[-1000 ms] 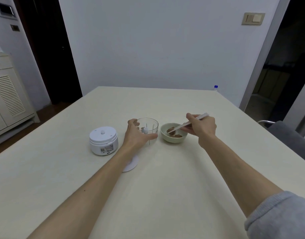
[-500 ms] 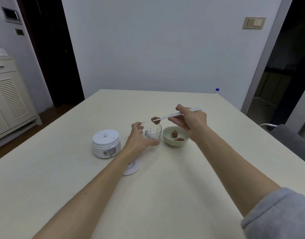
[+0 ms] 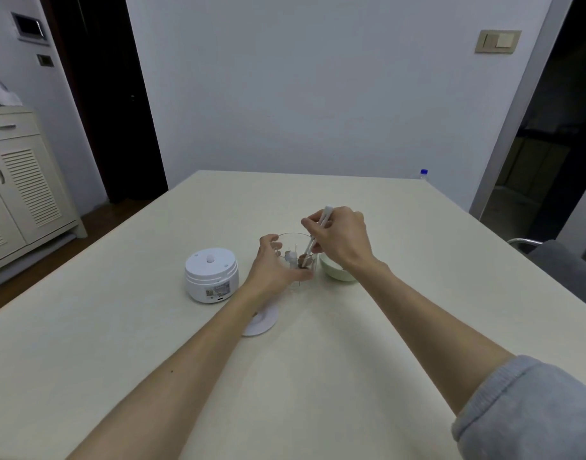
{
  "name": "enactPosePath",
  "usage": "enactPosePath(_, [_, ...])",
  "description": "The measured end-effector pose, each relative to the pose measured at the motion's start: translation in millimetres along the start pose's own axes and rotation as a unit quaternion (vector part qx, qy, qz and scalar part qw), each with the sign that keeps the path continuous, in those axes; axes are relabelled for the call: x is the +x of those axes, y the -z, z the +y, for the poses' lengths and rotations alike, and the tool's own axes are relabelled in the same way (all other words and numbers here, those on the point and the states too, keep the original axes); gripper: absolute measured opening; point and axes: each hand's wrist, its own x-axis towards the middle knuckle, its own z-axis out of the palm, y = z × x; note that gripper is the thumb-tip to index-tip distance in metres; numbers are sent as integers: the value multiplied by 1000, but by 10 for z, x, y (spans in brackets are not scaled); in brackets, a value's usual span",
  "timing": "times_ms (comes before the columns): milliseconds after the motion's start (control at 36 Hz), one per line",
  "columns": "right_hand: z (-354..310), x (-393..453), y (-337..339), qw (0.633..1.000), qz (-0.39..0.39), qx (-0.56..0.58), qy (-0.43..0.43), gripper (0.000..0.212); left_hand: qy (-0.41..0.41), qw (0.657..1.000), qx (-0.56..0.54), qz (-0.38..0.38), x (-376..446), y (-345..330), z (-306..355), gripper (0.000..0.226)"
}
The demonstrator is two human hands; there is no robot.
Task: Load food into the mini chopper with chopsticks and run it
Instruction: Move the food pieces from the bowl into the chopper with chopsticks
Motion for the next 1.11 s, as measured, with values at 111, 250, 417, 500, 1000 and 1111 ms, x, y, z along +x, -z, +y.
enactPosePath(111, [-40, 37, 147, 998, 7, 60, -27, 14, 1, 1000, 8, 4, -1, -11, 21, 108])
enactPosePath(250, [-14, 83, 398, 948, 89, 282, -118, 14, 9, 1000, 0, 11, -11, -25, 39, 103])
enactPosePath(417, [215, 28, 555, 940, 197, 233, -151, 8, 11, 1000, -4, 12, -14, -46, 44, 102])
enactPosePath(500, [292, -34, 558, 958, 189, 166, -135, 15, 10, 1000, 0, 24, -9, -82, 48, 102])
enactPosePath(1000, [415, -214, 348, 971, 149, 139, -125, 17, -1, 998, 38, 41, -2, -159, 27, 105])
enactPosePath(1111, [475, -233, 324, 971, 140, 140, -131, 18, -4, 999, 39, 28, 5, -126, 10, 107])
